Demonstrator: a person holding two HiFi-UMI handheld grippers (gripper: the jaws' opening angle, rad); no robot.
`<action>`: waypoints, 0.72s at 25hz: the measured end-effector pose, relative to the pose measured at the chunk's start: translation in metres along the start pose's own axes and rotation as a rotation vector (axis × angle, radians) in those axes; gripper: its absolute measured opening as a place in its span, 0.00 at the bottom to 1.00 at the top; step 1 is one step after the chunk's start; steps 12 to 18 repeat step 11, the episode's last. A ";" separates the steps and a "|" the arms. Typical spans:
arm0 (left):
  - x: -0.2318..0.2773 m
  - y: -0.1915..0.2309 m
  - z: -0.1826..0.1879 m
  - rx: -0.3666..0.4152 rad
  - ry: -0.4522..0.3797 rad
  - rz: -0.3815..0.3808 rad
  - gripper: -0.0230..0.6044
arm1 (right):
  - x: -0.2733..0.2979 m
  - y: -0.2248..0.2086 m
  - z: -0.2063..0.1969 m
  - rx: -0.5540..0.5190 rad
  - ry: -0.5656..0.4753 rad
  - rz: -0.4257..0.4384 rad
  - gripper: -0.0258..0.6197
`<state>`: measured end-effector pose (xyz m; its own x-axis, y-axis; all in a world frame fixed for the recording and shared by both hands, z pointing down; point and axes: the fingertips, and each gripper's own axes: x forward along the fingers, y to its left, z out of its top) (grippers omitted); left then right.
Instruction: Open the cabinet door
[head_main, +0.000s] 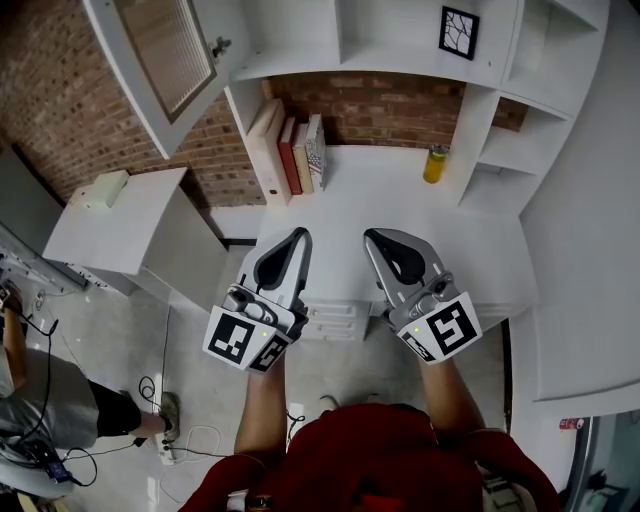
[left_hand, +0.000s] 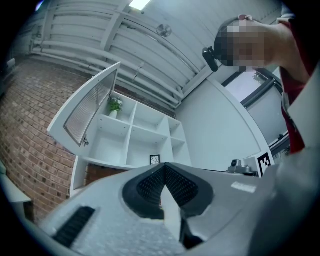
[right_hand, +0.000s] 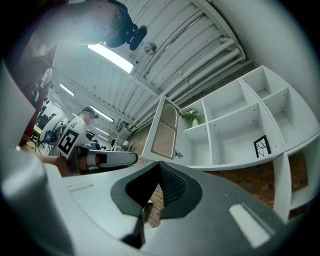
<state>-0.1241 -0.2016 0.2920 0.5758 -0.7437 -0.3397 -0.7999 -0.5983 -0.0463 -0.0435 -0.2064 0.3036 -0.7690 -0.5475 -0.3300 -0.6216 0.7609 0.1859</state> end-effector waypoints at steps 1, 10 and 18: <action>0.000 0.000 0.000 -0.002 -0.001 -0.002 0.05 | 0.000 0.001 0.000 -0.001 0.000 0.000 0.06; -0.005 -0.001 0.005 -0.012 -0.012 -0.013 0.05 | 0.000 0.006 0.004 -0.002 0.003 -0.003 0.06; -0.006 -0.001 0.005 -0.014 -0.013 -0.013 0.05 | -0.001 0.007 0.004 -0.004 0.003 -0.003 0.06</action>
